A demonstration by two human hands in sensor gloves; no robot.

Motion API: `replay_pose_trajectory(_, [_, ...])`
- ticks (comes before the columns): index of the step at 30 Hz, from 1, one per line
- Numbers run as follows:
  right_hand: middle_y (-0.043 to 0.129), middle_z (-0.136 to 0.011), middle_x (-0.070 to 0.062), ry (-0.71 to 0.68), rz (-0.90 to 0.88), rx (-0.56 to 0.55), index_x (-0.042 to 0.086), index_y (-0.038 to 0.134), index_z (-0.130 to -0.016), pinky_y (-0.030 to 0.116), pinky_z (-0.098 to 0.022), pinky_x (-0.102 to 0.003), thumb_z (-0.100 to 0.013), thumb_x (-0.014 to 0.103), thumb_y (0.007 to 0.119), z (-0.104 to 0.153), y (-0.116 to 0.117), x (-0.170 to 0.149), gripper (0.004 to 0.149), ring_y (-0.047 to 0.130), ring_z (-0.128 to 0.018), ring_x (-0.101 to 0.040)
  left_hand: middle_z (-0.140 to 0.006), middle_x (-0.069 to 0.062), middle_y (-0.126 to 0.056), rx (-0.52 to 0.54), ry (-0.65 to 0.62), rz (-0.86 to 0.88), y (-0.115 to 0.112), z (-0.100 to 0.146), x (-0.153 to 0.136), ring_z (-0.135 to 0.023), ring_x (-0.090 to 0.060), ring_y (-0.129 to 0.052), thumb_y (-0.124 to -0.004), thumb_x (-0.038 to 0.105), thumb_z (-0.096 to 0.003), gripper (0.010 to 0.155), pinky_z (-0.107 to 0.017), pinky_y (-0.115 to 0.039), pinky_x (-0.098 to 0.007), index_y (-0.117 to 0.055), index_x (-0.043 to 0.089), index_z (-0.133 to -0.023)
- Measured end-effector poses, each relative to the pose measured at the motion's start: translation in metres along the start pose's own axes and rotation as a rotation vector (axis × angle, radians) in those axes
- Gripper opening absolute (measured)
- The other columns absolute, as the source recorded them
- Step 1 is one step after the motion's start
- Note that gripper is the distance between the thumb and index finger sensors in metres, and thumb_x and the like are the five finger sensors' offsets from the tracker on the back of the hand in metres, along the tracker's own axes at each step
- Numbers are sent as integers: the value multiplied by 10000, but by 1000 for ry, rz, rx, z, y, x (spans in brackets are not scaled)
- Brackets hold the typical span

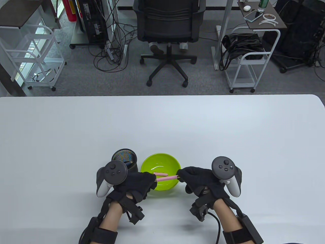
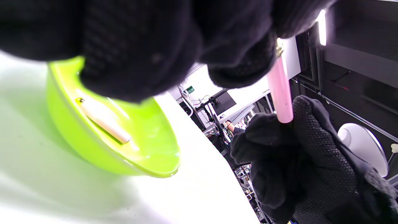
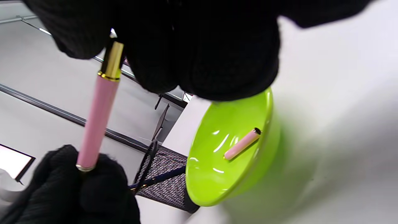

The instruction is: Assemble fountain pens from components

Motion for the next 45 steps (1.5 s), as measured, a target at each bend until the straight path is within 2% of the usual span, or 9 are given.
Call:
replay_pose_trajectory(4, [821, -871, -138, -44, -68, 61, 189, 755, -941, 842, -96, -348, -417, 490, 846, -1, 2, 3, 611, 990, -331, -214, -355, 23, -954, 22, 9, 11, 3, 1, -2, -260, -160, -989, -611, 490, -526, 507, -244, -861, -444, -934, 124, -668])
replay_pose_trajectory(12, [976, -657, -145, 11, -5, -27, 163, 972, -686, 855, -85, -386, -439, 535, 764, 2, -1, 0, 492, 1016, -274, -251, -357, 20, -953, -12, 6, 40, -2, -1, -1, -263, -161, -989, -612, 488, -527, 509, -246, -860, -446, -933, 119, -671])
replay_pose_trajectory(17, [857, -840, -127, -34, -71, 16, 203, 793, -914, 851, -114, -367, -421, 481, 848, 1, -5, 3, 569, 997, -341, -224, -356, 22, -954, -1, 17, 33, 0, 0, -5, -262, -160, -990, -611, 489, -527, 510, -245, -861, -444, -933, 121, -671])
replay_pose_trajectory(21, [882, -817, -124, -55, -90, 24, 213, 867, -846, 854, -117, -376, -436, 372, 867, 1, -4, 6, 439, 1000, -333, -218, -359, 21, -953, -20, 11, 66, -2, -1, -3, -265, -159, -989, -611, 489, -527, 509, -247, -861, -445, -931, 120, -673])
replay_pose_trajectory(26, [973, -646, -144, 10, 23, -13, 170, 954, -707, 858, -106, -402, -447, 503, 770, 2, -2, 2, 460, 1013, -290, -250, -359, 18, -953, -36, 17, 66, -5, -1, -5, -267, -161, -989, -614, 487, -528, 510, -248, -860, -446, -932, 116, -673])
replay_pose_trajectory(30, [863, -825, -134, -59, -71, 88, 186, 784, -913, 856, -137, -387, -419, 492, 842, -1, 3, 5, 584, 997, -358, -237, -360, 20, -953, -21, 19, 74, -2, -1, -5, -267, -161, -989, -611, 489, -528, 510, -249, -861, -446, -931, 120, -675])
replay_pose_trajectory(38, [982, -627, -148, -4, 42, 24, 157, 961, -701, 861, -115, -414, -447, 510, 747, 1, 2, 4, 484, 1017, -296, -256, -361, 19, -953, -40, 16, 58, -5, -2, -4, -269, -161, -989, -614, 488, -528, 509, -249, -861, -446, -932, 119, -675])
replay_pose_trajectory(42, [853, -831, -143, -36, -32, 122, 154, 769, -928, 858, -145, -390, -428, 495, 822, -1, 6, 4, 608, 996, -364, -242, -363, 17, -953, -31, 21, 63, -3, -1, -5, -271, -163, -989, -612, 488, -529, 510, -251, -860, -448, -930, 118, -678])
replay_pose_trajectory(45, [866, -821, -132, -44, -17, 79, 202, 835, -870, 859, -143, -393, -440, 396, 840, -1, 5, 7, 472, 997, -359, -234, -362, 17, -953, -29, 16, 55, -3, -1, -3, -269, -163, -989, -613, 488, -528, 511, -250, -860, -448, -931, 116, -677])
Point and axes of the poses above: the tracker on the back of each hand, its own x axis roughly to the thumb side, its own z axis roughly from the fingertips to the wrist, y = z × x, the point moved 3 cm from there along -z, roughly from the wrist to the fingertips
